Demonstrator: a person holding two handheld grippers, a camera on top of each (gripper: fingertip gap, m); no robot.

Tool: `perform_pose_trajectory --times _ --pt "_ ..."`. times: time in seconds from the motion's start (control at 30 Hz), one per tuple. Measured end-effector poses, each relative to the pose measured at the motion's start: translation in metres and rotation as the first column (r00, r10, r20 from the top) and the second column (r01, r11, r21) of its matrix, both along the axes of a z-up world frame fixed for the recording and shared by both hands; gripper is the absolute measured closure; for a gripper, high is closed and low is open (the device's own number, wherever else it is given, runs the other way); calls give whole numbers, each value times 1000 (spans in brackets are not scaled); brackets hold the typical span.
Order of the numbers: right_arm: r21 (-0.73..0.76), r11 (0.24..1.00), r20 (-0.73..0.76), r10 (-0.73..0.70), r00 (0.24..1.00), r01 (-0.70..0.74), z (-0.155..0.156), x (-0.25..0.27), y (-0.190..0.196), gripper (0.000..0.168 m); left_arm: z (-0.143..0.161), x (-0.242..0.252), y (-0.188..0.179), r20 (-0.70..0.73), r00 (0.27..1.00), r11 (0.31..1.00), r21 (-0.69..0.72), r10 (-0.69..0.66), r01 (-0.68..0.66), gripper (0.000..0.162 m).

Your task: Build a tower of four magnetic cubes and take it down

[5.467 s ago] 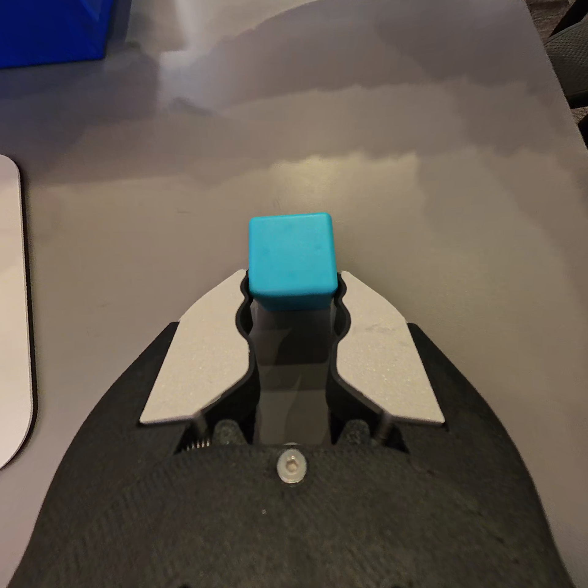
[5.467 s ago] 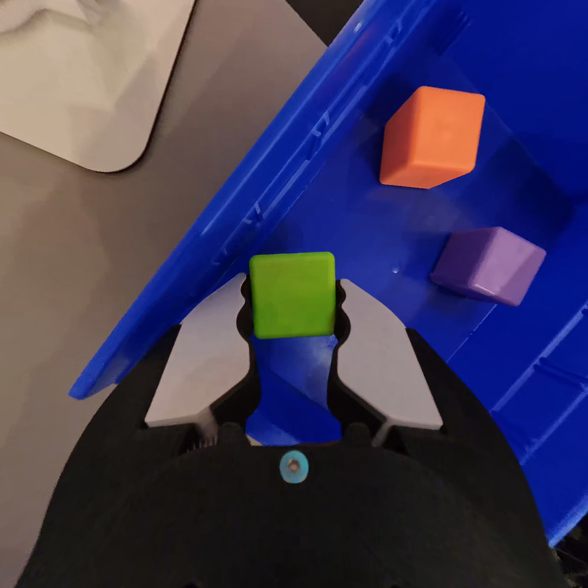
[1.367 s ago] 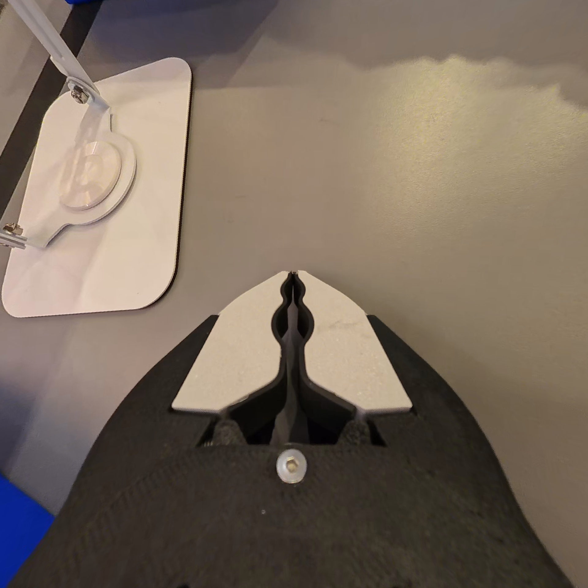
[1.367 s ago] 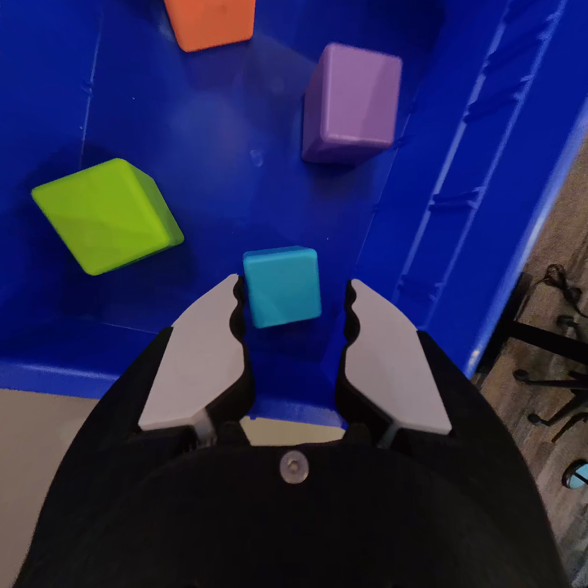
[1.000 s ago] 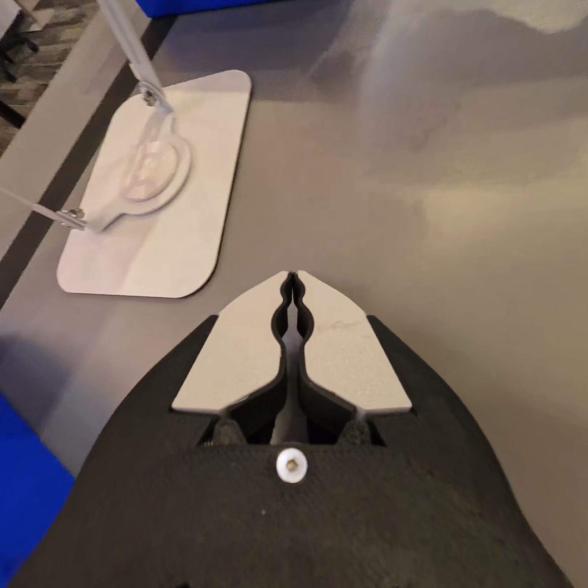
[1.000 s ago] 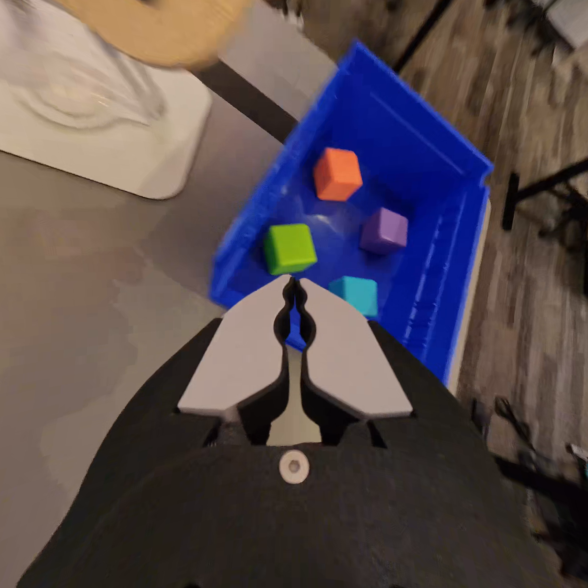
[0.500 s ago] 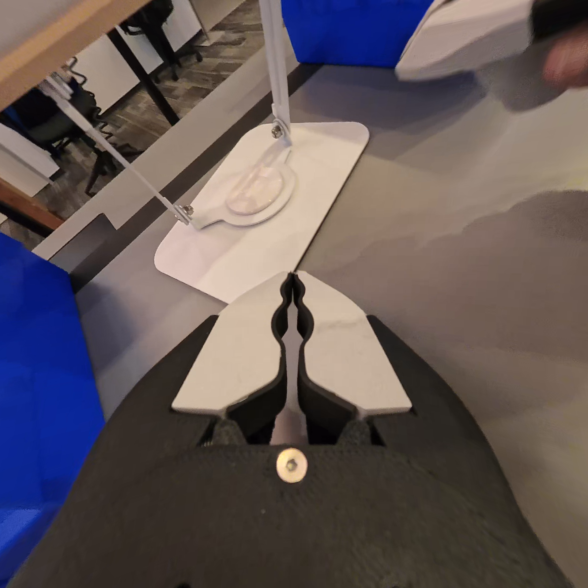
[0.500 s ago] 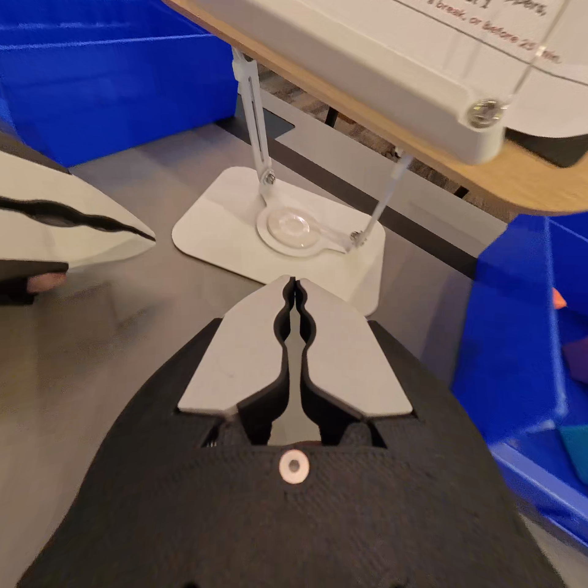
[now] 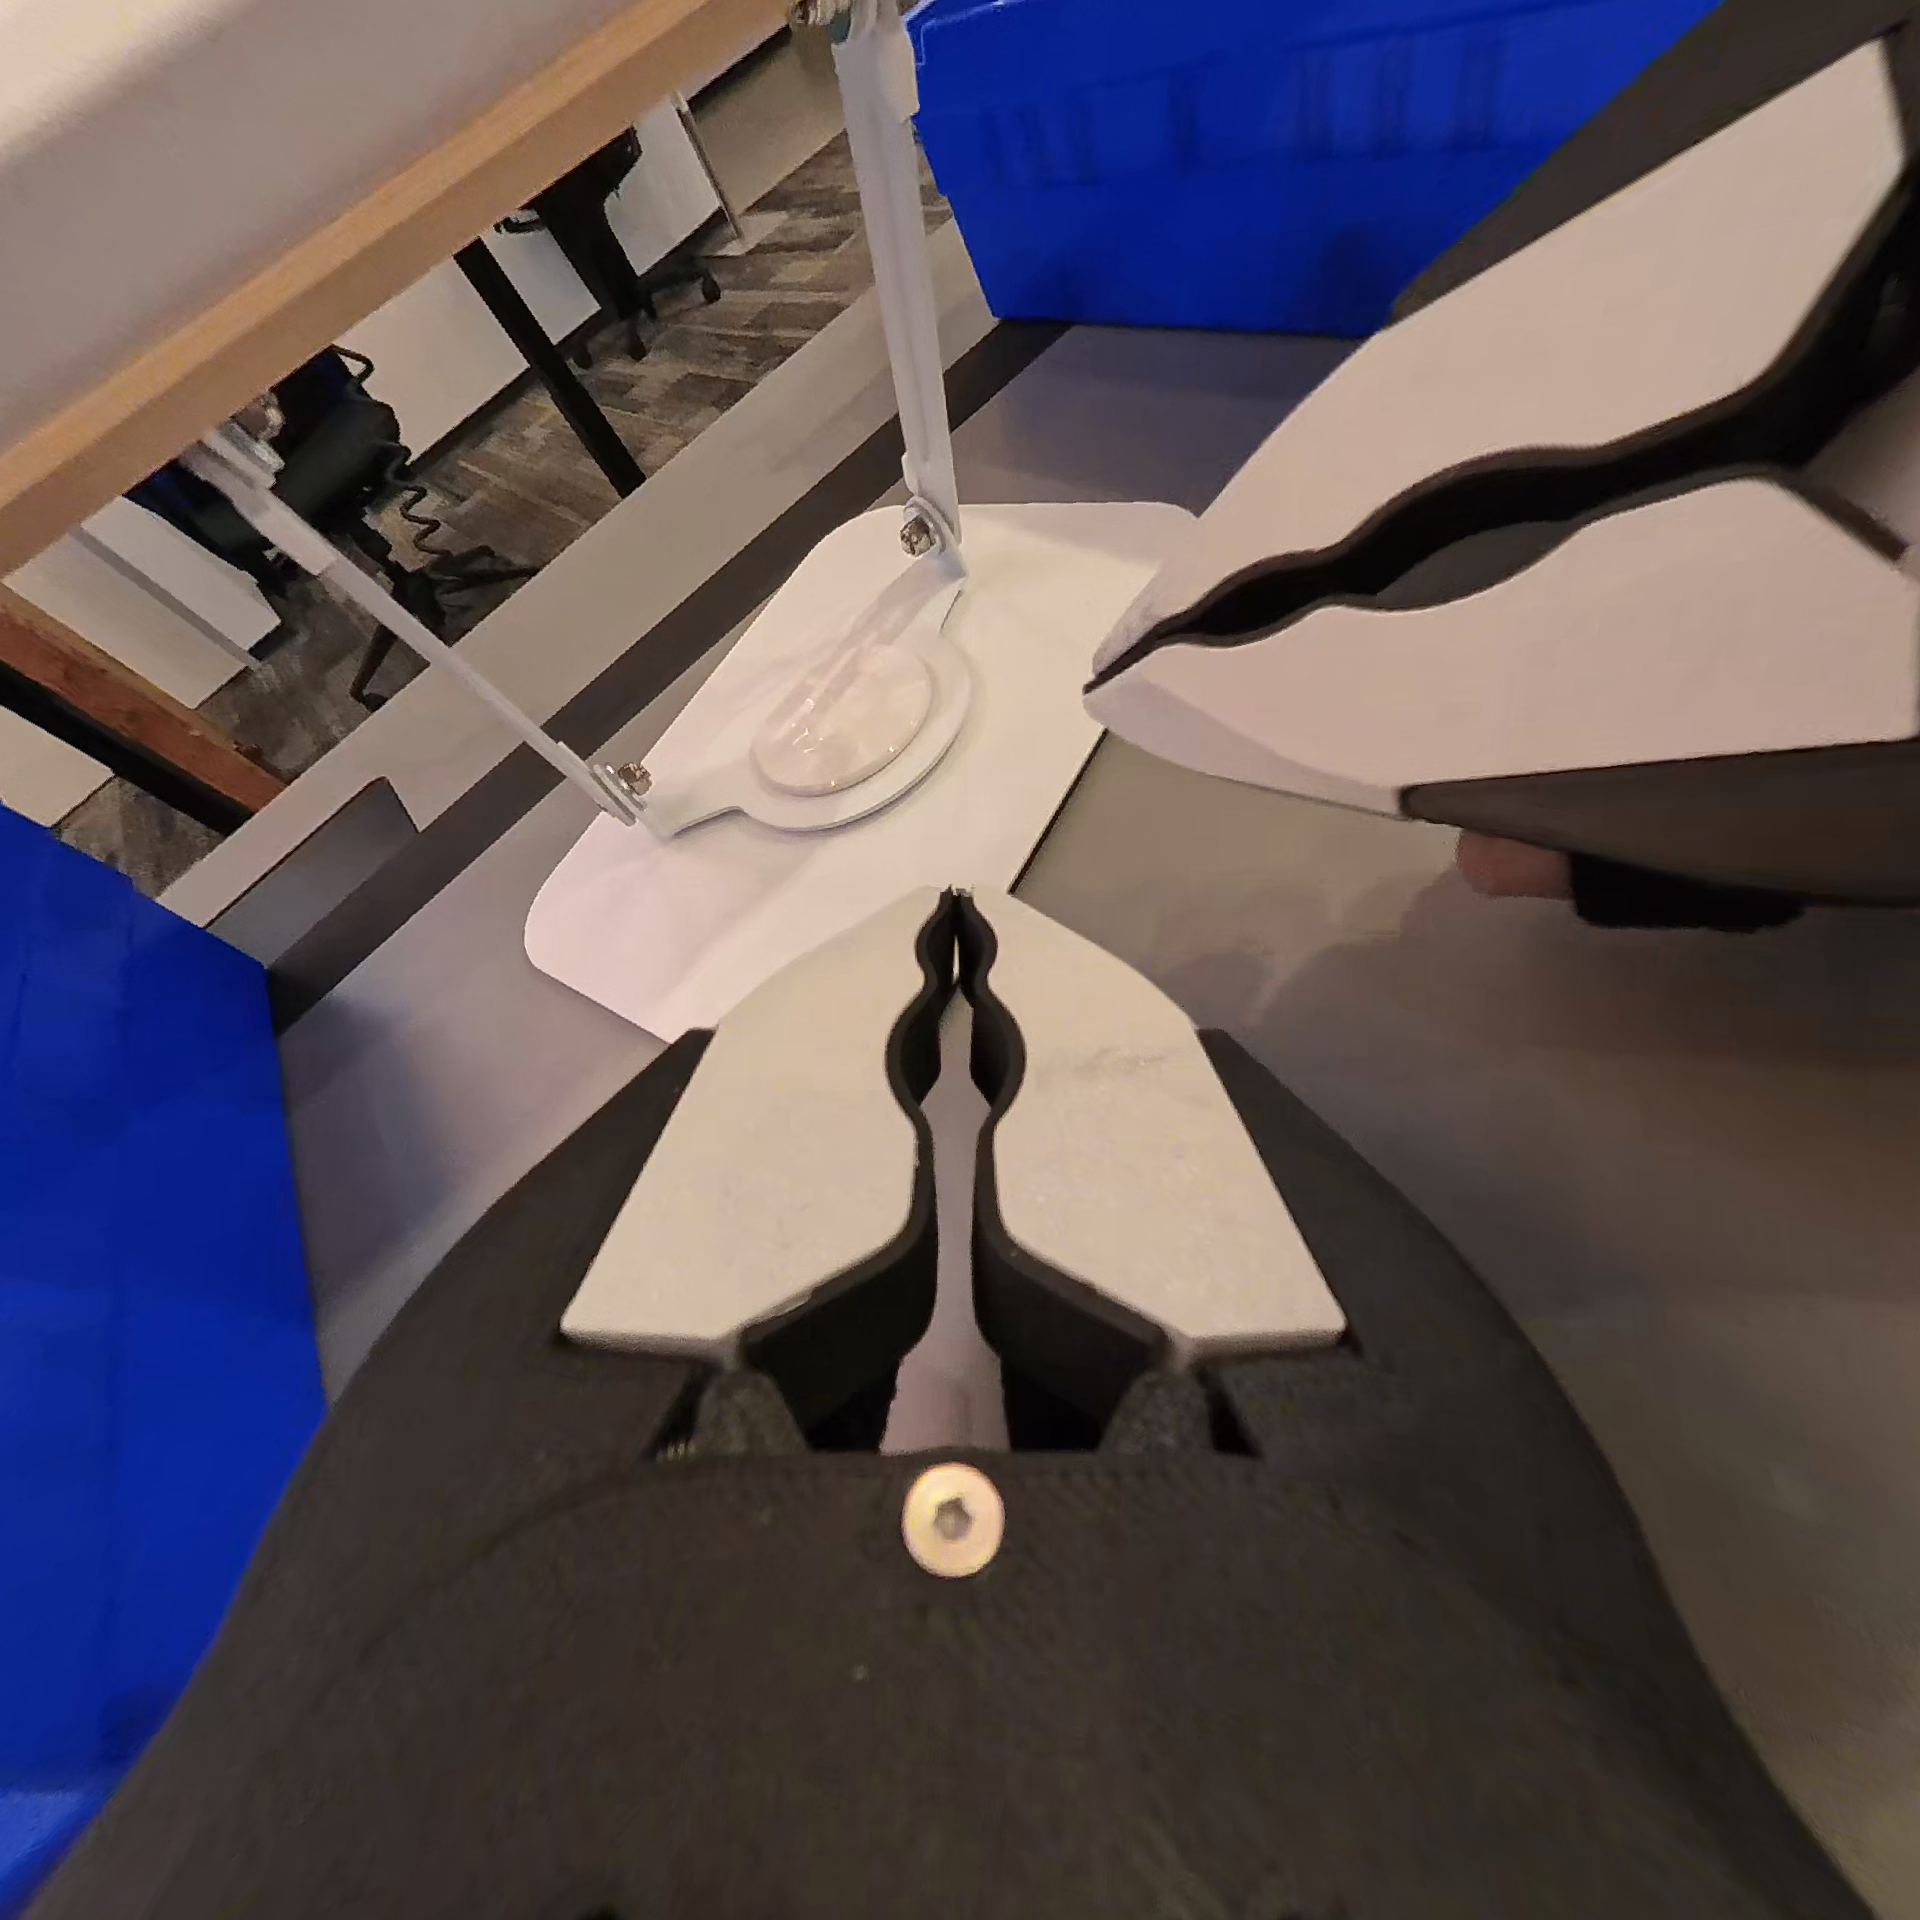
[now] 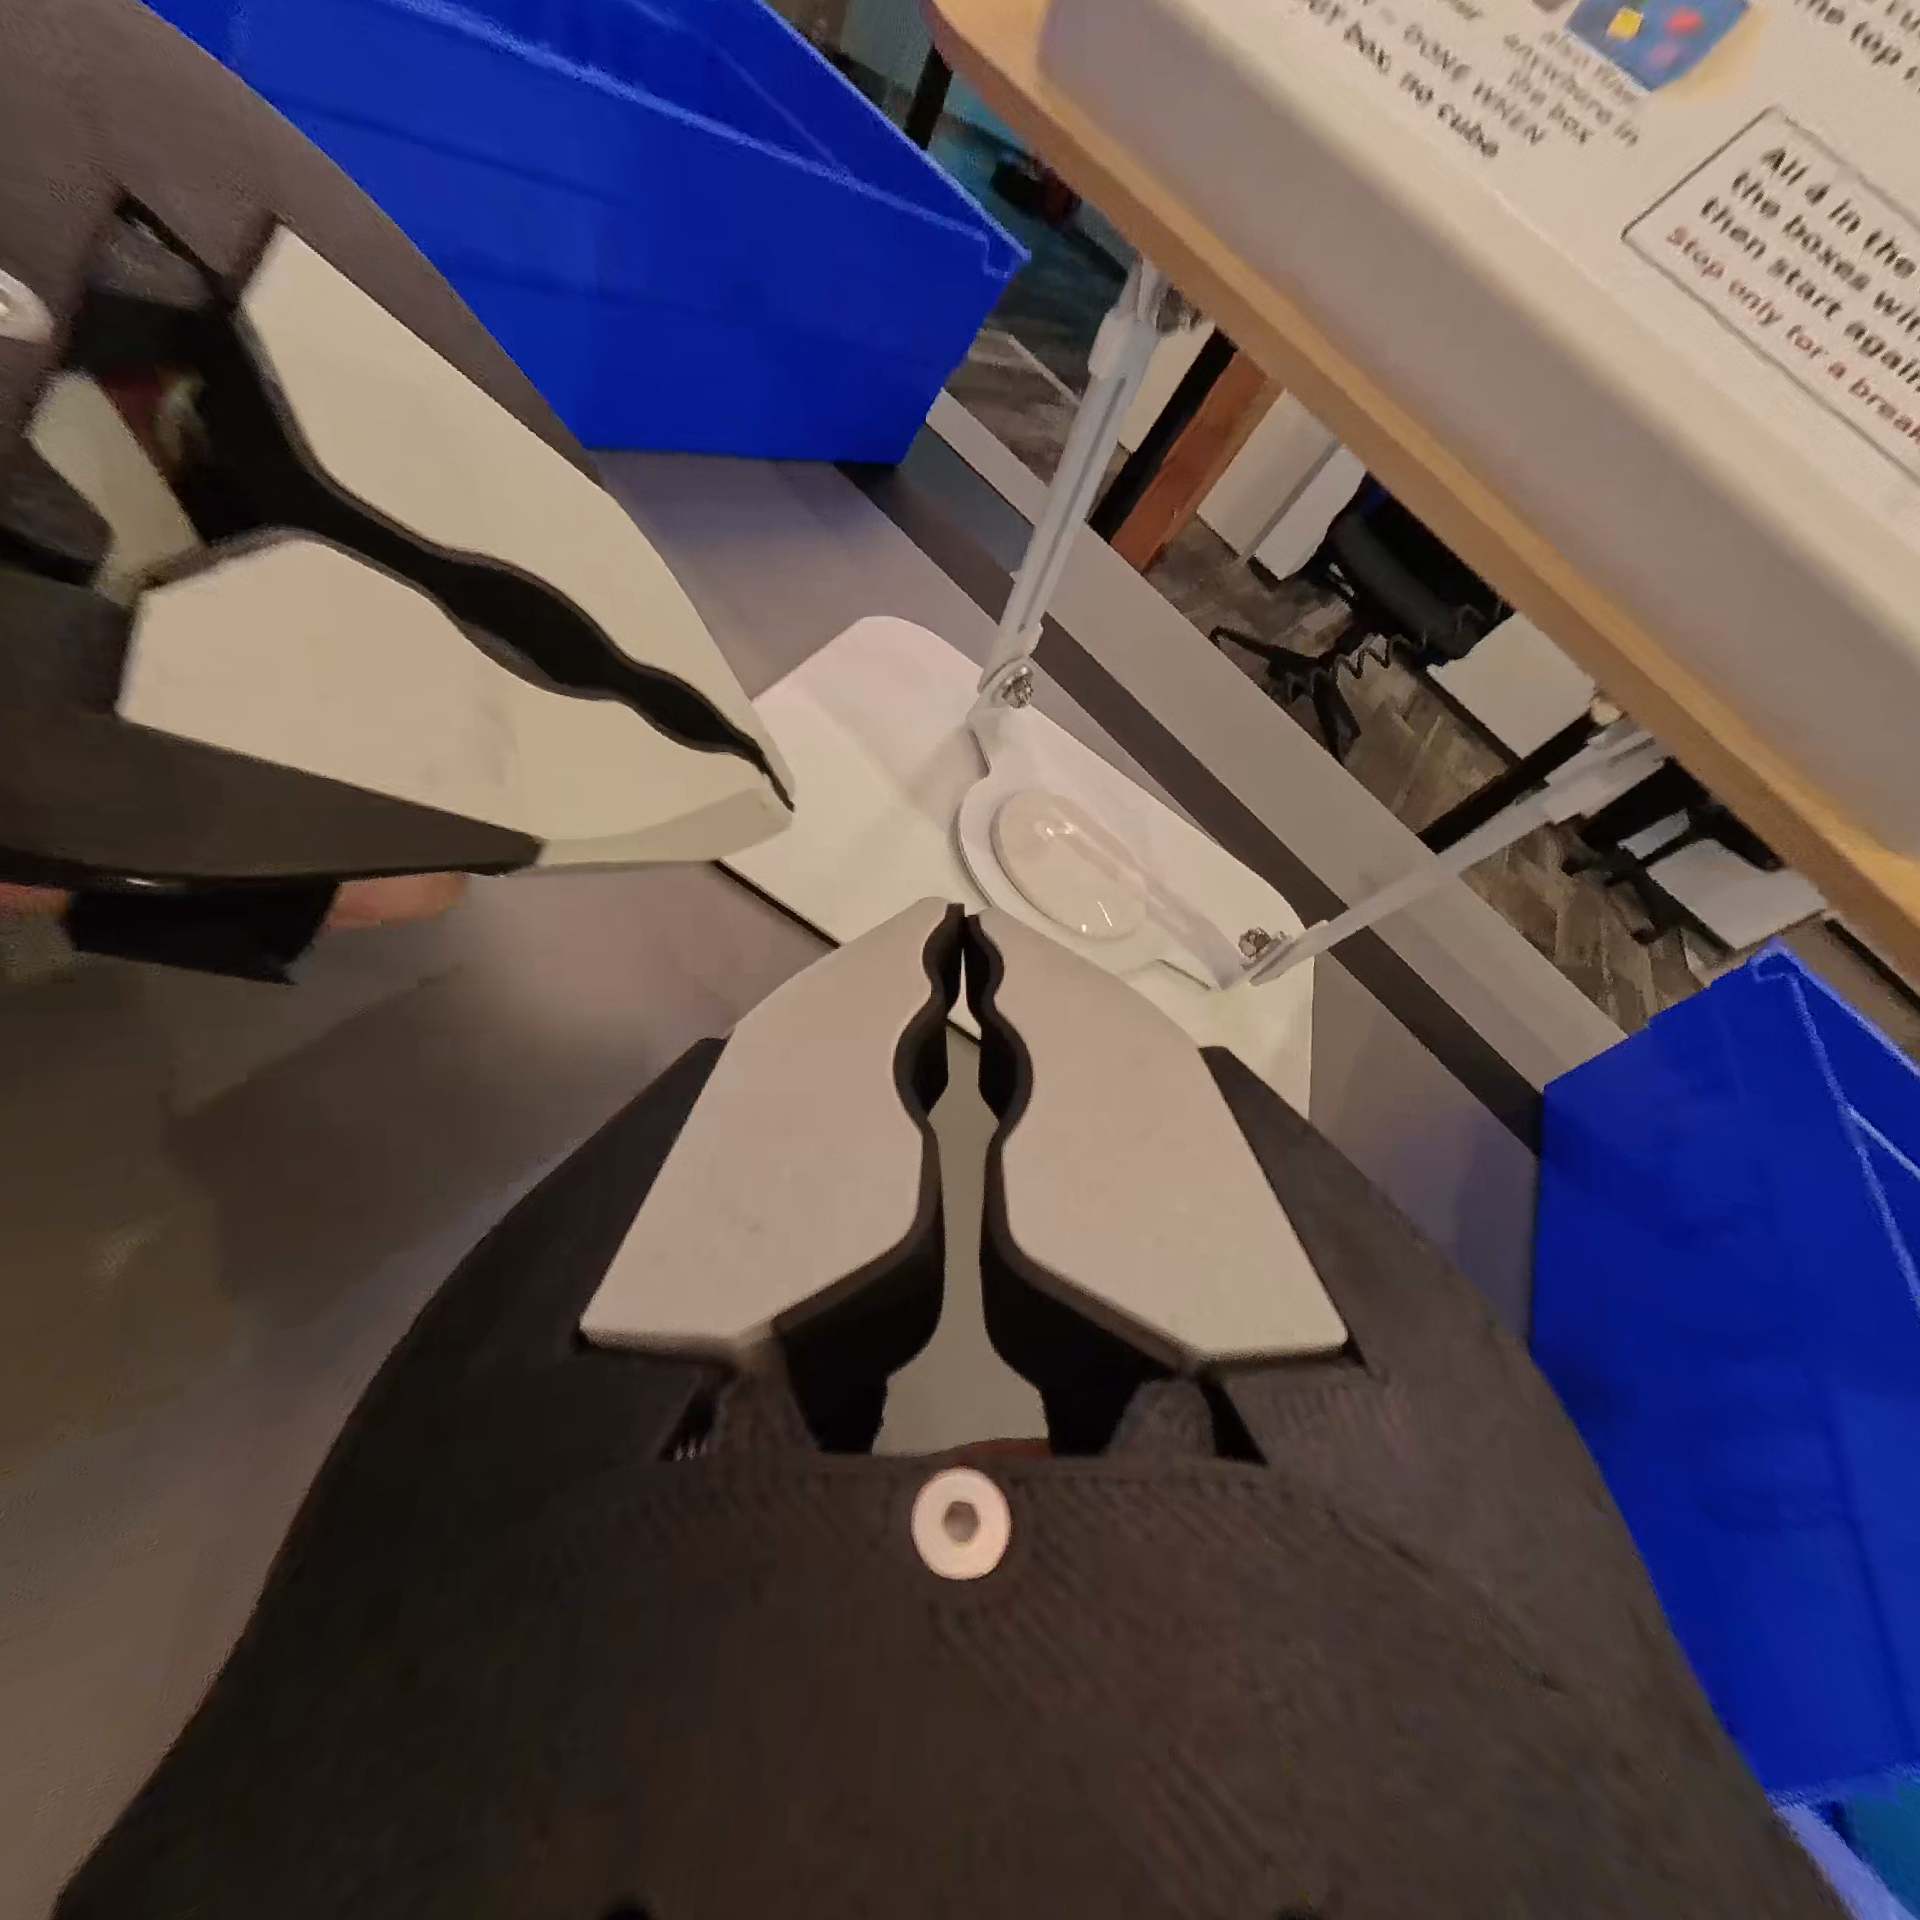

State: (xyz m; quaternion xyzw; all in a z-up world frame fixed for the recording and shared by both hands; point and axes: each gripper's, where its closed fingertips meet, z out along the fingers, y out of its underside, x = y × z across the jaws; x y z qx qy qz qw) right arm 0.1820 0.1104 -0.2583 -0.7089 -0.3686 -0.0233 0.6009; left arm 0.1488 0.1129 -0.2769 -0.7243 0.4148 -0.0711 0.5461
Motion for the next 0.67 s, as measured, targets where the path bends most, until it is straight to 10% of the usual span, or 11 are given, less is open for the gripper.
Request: perform_pose_trajectory --times 0.67 --pt "-12 997 -107 71 992 -73 3 3 -11 168 10 -28 3 62 997 998 33 55 -57 162"
